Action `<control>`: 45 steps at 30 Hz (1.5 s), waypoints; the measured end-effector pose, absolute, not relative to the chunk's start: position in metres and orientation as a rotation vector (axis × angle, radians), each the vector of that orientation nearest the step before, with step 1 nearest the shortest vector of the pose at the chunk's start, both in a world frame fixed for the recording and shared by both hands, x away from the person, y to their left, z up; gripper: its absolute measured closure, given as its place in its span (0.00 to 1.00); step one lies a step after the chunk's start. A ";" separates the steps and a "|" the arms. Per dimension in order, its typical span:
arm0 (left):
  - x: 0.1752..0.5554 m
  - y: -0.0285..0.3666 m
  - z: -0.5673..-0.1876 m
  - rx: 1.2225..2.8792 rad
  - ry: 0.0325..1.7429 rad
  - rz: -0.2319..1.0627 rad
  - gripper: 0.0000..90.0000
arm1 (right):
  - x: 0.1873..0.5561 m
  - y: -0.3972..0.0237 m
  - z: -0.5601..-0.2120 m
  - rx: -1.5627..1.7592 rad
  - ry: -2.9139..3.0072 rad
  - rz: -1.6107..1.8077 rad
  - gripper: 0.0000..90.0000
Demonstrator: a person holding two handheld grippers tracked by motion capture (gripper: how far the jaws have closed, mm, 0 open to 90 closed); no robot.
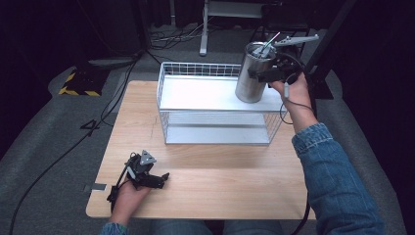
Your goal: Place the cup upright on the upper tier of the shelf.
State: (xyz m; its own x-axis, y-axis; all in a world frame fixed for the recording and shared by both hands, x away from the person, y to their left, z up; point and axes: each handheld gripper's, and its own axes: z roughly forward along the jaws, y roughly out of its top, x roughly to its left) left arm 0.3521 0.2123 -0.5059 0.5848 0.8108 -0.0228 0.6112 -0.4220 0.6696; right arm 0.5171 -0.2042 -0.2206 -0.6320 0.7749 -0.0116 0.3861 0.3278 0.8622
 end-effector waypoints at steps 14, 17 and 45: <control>0.352 0.213 -0.506 2.179 1.120 0.411 0.03 | 0.472 -0.222 -0.209 0.942 2.192 1.285 0.00; 0.352 0.212 -0.506 2.178 1.121 0.407 0.03 | 0.459 -0.228 -0.211 0.921 2.199 1.298 0.00; 0.354 0.212 -0.506 2.180 1.121 0.408 0.03 | 0.379 -0.266 -0.262 0.816 2.328 1.282 0.12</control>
State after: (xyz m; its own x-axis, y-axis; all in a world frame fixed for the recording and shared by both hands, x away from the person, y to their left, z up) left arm 0.3542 0.2120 -0.5057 0.5870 0.8094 -0.0170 0.6089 -0.4276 0.6681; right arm 0.3793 -0.2656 -0.2623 -0.7686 0.6387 -0.0345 0.3124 0.4219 0.8511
